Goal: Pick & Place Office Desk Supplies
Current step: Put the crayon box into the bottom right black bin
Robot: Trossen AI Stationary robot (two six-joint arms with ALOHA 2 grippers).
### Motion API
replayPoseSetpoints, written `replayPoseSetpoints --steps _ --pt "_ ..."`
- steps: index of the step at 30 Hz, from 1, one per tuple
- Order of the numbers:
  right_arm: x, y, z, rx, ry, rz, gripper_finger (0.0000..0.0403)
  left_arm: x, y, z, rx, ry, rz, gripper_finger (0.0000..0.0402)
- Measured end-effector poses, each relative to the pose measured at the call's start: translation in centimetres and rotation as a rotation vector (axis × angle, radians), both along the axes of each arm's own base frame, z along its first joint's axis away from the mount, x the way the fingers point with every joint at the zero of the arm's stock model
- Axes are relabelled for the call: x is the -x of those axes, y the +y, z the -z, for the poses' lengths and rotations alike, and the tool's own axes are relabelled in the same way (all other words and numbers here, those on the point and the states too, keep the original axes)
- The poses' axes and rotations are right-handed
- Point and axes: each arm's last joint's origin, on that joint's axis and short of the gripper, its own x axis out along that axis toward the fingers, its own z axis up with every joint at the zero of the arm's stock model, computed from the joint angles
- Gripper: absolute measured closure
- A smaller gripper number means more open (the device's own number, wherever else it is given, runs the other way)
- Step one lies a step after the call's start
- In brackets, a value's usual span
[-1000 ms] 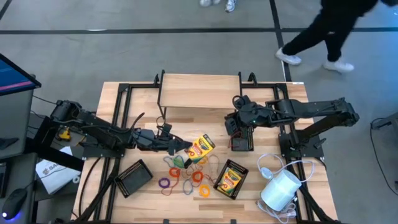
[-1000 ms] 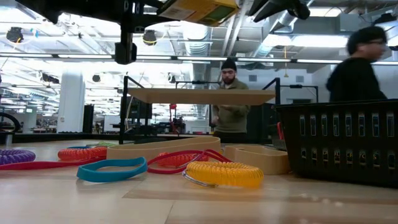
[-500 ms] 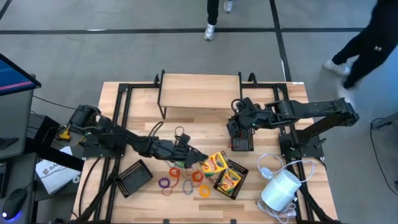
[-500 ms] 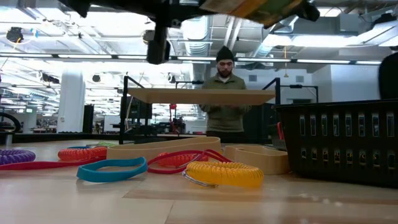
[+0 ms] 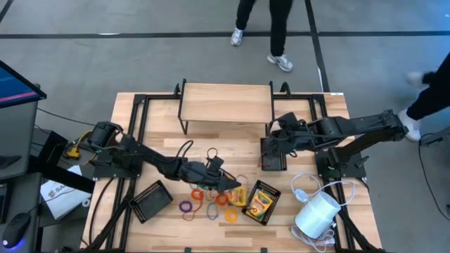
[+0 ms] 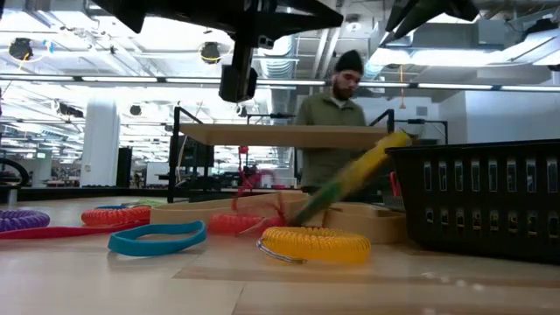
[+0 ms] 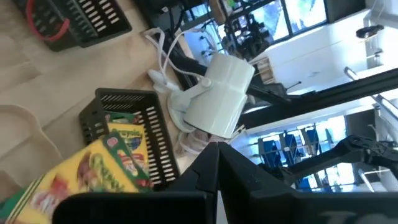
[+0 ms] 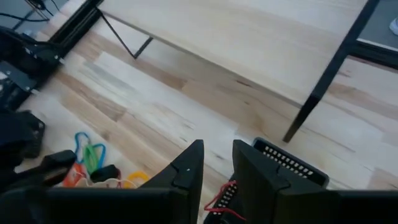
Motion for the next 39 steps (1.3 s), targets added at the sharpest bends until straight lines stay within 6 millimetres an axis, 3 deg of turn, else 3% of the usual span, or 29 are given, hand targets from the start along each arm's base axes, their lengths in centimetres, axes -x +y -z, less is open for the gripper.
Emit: replayPoseSetpoints --steps 10,20,30,35,39 --pt "0.0 0.0 0.0 -0.011 -0.009 0.013 0.0319 -0.4 1.5 0.0 -0.079 -0.004 0.037 0.04" --pt "0.0 0.1 0.0 -0.017 -0.008 0.005 0.0319 -0.3 1.1 0.3 -0.387 -0.03 0.169 0.0371" --pt "-0.1 0.2 0.0 -0.024 -0.024 0.001 0.0319 0.3 1.1 1.9 -0.643 0.094 0.339 0.0253" --pt "-0.2 0.2 0.0 -0.024 -0.025 0.001 0.0319 0.7 1.9 3.1 -0.669 0.205 0.397 0.0182" --pt "-0.2 0.2 0.0 -0.025 -0.026 0.001 0.0319 0.6 2.7 3.2 -0.687 0.208 0.433 0.015"
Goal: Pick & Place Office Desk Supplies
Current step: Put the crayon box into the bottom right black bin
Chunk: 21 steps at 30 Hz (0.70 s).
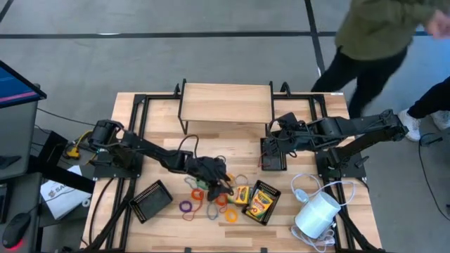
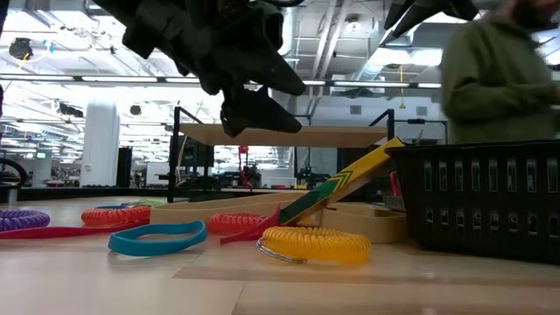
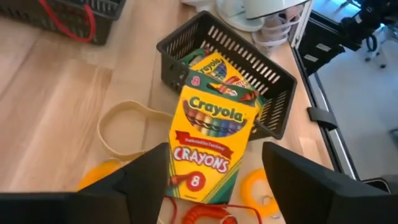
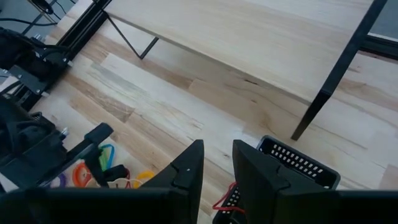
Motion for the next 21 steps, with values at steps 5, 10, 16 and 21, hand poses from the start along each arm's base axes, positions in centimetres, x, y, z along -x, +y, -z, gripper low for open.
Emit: replayPoseSetpoints --steps 5,10,16,21 --pt "-0.1 0.0 0.0 -0.002 -0.009 0.003 0.0319 -0.2 1.1 0.0 0.012 0.003 0.032 0.015" --pt "-0.1 0.0 -0.1 -0.004 -0.018 0.003 0.0319 -0.4 2.2 0.3 0.043 0.023 0.052 0.0165" --pt "-0.2 0.0 -0.1 -0.006 -0.028 0.003 0.0319 -1.6 1.9 0.0 -0.005 0.0 0.096 0.0159" --pt "-0.3 0.0 -0.1 -0.01 -0.031 0.0 0.0319 -3.6 1.6 0.3 0.009 0.013 0.136 0.0148"
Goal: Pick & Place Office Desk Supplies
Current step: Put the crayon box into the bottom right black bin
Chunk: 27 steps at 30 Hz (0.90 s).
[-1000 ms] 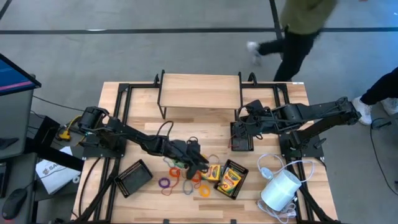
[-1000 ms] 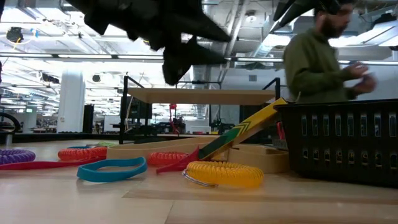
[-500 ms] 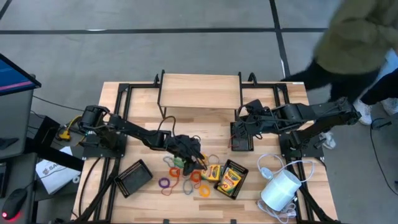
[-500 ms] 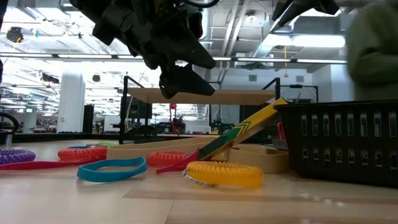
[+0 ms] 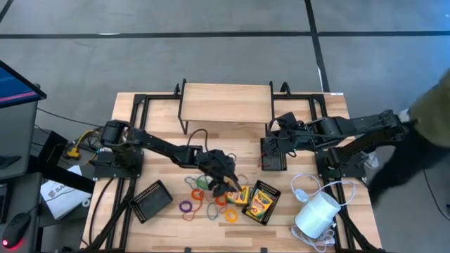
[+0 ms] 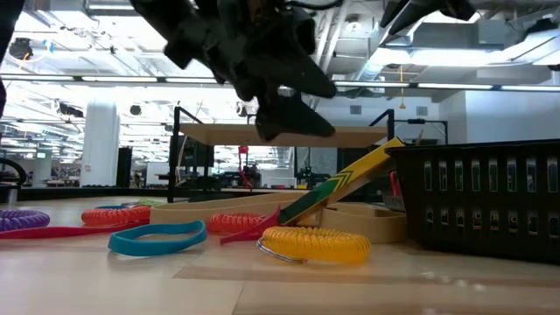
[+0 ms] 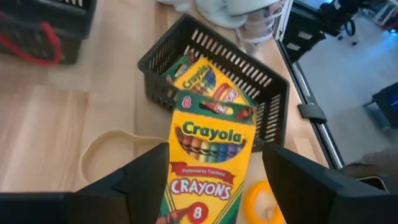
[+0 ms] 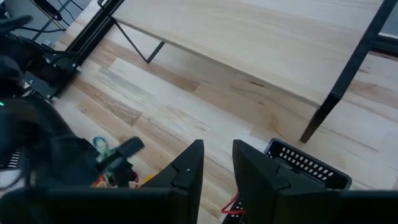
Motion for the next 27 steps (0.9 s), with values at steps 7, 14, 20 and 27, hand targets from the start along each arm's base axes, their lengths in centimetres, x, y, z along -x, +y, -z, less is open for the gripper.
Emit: replayPoseSetpoints --steps 7,14,20,27 --pt "0.0 0.1 0.0 -0.017 0.003 -0.011 0.0319 -1.5 -0.7 1.3 0.006 0.02 0.076 0.0148" --pt "0.0 0.0 0.0 -0.019 0.004 -0.012 0.0319 -1.4 -0.6 2.6 -0.042 0.079 0.117 0.0146" --pt "0.0 0.1 0.0 -0.023 0.001 -0.008 0.0319 -1.4 -0.5 2.9 -0.073 0.083 0.124 0.0146" --pt "0.0 0.1 0.0 -0.023 0.0 -0.008 0.0319 -1.5 0.4 2.9 -0.079 0.085 0.1 0.0147"
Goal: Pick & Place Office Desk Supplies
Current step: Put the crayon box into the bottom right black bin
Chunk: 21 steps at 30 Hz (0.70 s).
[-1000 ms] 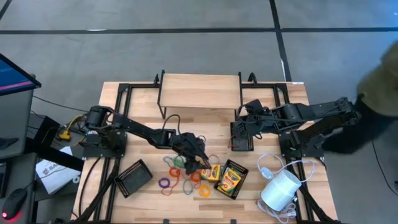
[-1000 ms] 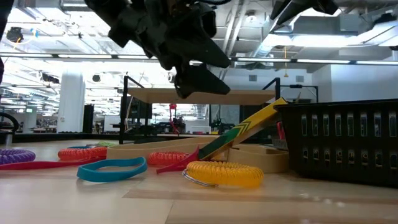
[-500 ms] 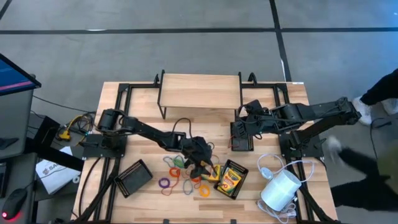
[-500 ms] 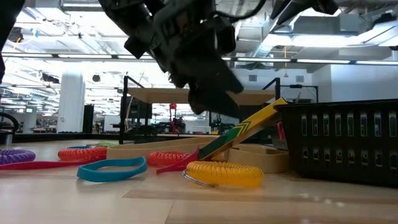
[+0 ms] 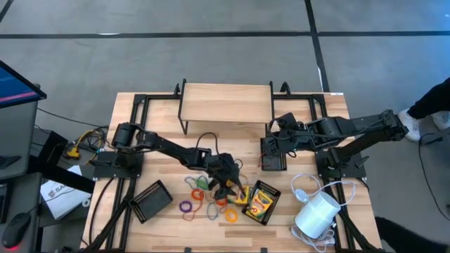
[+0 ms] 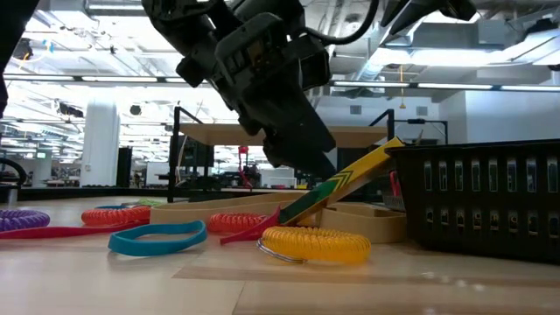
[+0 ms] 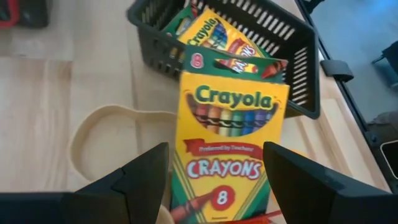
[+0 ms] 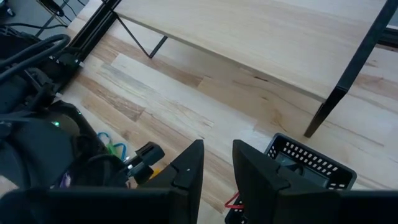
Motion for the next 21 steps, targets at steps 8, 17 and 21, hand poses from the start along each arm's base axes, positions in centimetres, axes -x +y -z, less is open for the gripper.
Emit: replayPoseSetpoints --steps 8,17,21 --pt "0.0 0.0 0.0 -0.01 -0.007 0.013 0.0319 0.1 2.0 0.1 0.126 0.071 -0.015 0.0147" --pt "0.0 -0.2 0.0 -0.016 -0.007 0.018 0.0319 0.0 2.1 -0.1 0.15 0.038 0.065 0.0147" --pt "-0.1 -0.3 0.0 -0.018 -0.009 0.021 0.0319 -0.5 2.3 -0.7 0.138 0.025 0.042 0.0147"
